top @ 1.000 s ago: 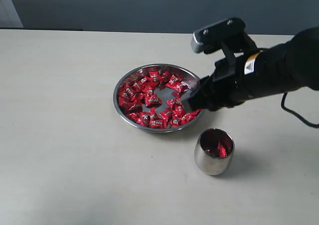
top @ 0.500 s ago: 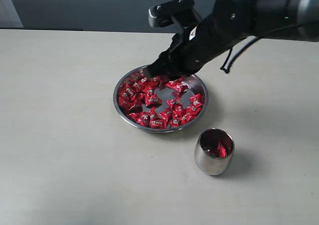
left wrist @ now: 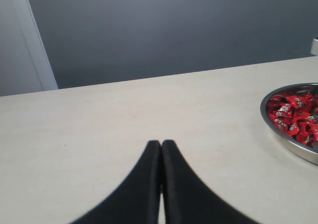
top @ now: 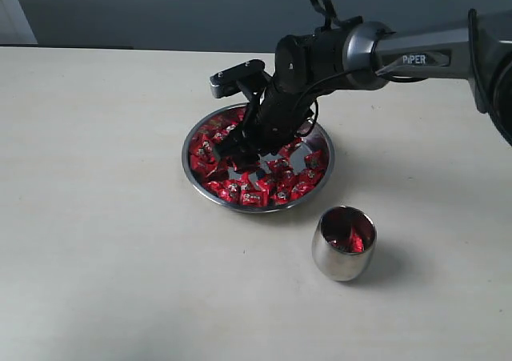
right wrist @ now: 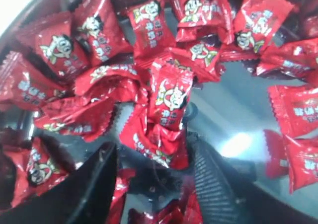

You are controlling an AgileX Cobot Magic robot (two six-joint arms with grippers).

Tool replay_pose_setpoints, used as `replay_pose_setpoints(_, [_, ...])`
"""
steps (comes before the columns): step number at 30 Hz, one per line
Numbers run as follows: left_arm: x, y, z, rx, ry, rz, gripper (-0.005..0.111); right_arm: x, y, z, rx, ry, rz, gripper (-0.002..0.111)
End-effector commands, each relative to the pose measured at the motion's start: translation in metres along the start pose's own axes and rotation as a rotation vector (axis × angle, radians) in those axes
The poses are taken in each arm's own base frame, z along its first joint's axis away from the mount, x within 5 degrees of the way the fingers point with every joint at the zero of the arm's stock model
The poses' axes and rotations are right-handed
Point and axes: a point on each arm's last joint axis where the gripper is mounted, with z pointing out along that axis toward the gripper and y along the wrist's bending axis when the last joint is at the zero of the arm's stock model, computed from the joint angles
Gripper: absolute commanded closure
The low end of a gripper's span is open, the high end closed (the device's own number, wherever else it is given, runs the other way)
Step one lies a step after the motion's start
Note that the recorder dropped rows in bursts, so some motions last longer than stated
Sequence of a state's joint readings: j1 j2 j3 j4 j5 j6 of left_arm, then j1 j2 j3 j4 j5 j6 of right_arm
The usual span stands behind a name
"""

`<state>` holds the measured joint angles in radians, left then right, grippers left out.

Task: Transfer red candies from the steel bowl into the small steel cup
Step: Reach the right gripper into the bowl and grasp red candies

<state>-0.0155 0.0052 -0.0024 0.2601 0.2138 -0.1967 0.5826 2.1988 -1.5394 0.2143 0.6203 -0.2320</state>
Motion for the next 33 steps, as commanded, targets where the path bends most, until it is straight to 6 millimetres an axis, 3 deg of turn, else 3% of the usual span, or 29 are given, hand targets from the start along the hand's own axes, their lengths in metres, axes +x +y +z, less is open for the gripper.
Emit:
replay_pose_setpoints(1, [0.0, -0.001, 0.0, 0.008, -0.009, -0.007, 0.106, -0.007, -0.001, -0.001, 0.012, -0.061, -0.007, 0.06])
replay_pose_setpoints(11, [0.0, -0.001, 0.0, 0.008, -0.009, -0.007, 0.106, -0.002, -0.003, 0.014, 0.01, -0.033, -0.001, 0.064])
replay_pose_setpoints(19, [0.0, -0.001, 0.0, 0.008, -0.009, -0.007, 0.106, -0.006, -0.002, 0.008, 0.007, -0.043, -0.001, 0.106])
replay_pose_setpoints(21, [0.0, -0.001, 0.0, 0.008, -0.009, -0.007, 0.106, -0.009, -0.001, 0.001, 0.003, -0.053, 0.008, 0.109])
replay_pose_setpoints(23, [0.0, -0.001, 0.0, 0.008, -0.009, -0.007, 0.106, -0.013, 0.003, -0.02, -0.01, -0.068, 0.012, 0.109])
replay_pose_setpoints(28, [0.0, -0.001, 0.0, 0.008, -0.009, -0.007, 0.106, -0.014, 0.014, -0.107, -0.014, -0.093, -0.036, 0.109])
replay_pose_setpoints(29, [0.0, -0.001, 0.0, 0.008, -0.009, -0.007, 0.106, -0.012, 0.016, -0.116, -0.017, -0.099, -0.037, 0.109])
replay_pose_setpoints(31, [0.0, -0.001, 0.0, 0.008, -0.009, -0.007, 0.106, 0.007, 0.024, -0.154, -0.038, -0.128, -0.023, 0.109])
replay_pose_setpoints(33, [0.0, -0.001, 0.0, 0.008, -0.009, -0.007, 0.106, 0.033, 0.028, -0.175, -0.037, -0.137, -0.006, 0.109])
